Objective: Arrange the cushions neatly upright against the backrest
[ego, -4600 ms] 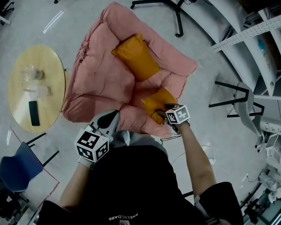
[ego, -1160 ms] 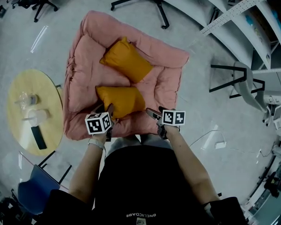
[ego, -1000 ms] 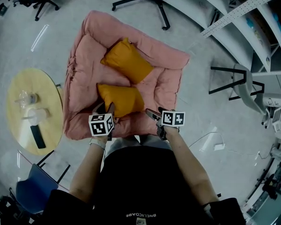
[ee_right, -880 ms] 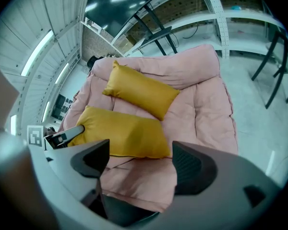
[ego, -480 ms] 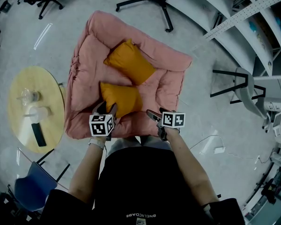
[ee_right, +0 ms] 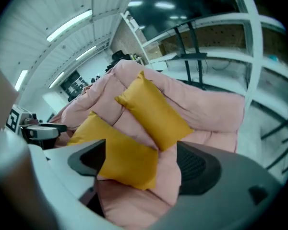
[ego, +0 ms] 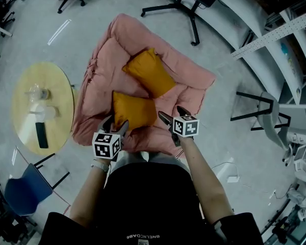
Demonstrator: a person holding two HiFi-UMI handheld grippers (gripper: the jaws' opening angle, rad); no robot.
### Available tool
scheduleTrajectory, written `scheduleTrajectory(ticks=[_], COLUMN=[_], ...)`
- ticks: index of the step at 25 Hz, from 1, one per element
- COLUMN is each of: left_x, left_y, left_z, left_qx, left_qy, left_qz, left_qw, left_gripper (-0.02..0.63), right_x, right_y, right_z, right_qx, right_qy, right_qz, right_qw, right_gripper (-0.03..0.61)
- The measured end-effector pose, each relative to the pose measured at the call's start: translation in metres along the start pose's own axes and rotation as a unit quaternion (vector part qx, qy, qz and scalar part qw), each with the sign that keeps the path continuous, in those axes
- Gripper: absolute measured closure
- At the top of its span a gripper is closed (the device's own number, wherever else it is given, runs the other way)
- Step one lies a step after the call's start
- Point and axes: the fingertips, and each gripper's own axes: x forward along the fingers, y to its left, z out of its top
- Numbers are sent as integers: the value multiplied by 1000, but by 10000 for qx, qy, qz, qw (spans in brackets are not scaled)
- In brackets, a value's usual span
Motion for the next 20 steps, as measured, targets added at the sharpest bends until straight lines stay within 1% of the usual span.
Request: scheduleTrajectory(ticks=[2, 4, 7, 12, 14, 17, 20], left_x=[-13, -23, -38, -65, -72, -81, -85], left_y=[-2, -6, -8, -2, -1, -2, -7], left_z=[5, 7, 5, -9, -18, -35, -53], left_qx=[-89, -192, -459, -906, -1035, -1096, -990], left_qy=[-108, -206, -333, -480, -485, -390, -206], left_qz=[95, 200, 379, 817, 963, 1132, 1367], left_qw=[9999, 9994, 9977, 9914, 9888, 9867, 9854], left_gripper=[330, 330, 330, 330, 330, 331, 330], right_x=[10, 21, 44, 98, 119, 144, 167], right_y=[0, -1, -3, -7, -12, -14, -15], right_z=[29, 55, 82, 103, 108, 112, 112], right_qx=[-681, -1235, -1764, -2302, -2385, -2460, -2731], right_qy=[-99, -147, -118, 187, 284, 432, 616], right_qz=[-133, -232, -293, -299, -326, -292, -298], right_qw=[9975, 9920, 9838, 9725, 9702, 9679, 9595], right_gripper=[126, 121, 112, 101, 98, 97, 98])
